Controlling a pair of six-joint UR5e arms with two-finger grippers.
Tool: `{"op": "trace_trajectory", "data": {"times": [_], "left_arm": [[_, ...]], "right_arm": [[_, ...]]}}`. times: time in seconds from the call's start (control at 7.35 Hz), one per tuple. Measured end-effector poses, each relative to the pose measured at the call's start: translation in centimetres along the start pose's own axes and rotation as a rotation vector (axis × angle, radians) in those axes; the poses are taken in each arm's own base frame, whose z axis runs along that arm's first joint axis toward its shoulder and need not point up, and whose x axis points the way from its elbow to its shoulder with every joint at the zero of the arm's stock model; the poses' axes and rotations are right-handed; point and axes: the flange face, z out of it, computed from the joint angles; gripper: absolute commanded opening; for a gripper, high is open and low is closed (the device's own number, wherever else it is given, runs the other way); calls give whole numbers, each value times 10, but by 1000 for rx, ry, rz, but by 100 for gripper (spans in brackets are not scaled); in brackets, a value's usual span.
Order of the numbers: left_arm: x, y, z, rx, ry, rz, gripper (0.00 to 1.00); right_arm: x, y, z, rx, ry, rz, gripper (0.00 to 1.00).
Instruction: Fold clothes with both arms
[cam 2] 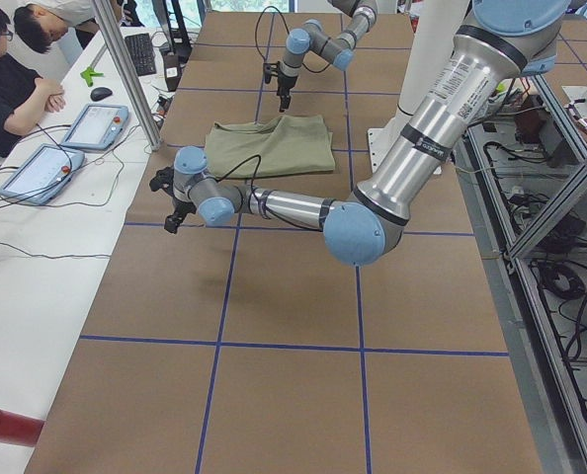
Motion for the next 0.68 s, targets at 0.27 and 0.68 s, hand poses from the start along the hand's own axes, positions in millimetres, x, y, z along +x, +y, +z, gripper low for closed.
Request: {"op": "trace_trajectory", "data": {"times": [0.27,0.68], "left_arm": [[-2,2,1,-3,-1,-2,100],[-3,3,1,-4,-2,-3,100]], "right_arm": [[-33,-44,20,22,-65,28,100],[-45,-57,50,-37,-77,16,40]]}}
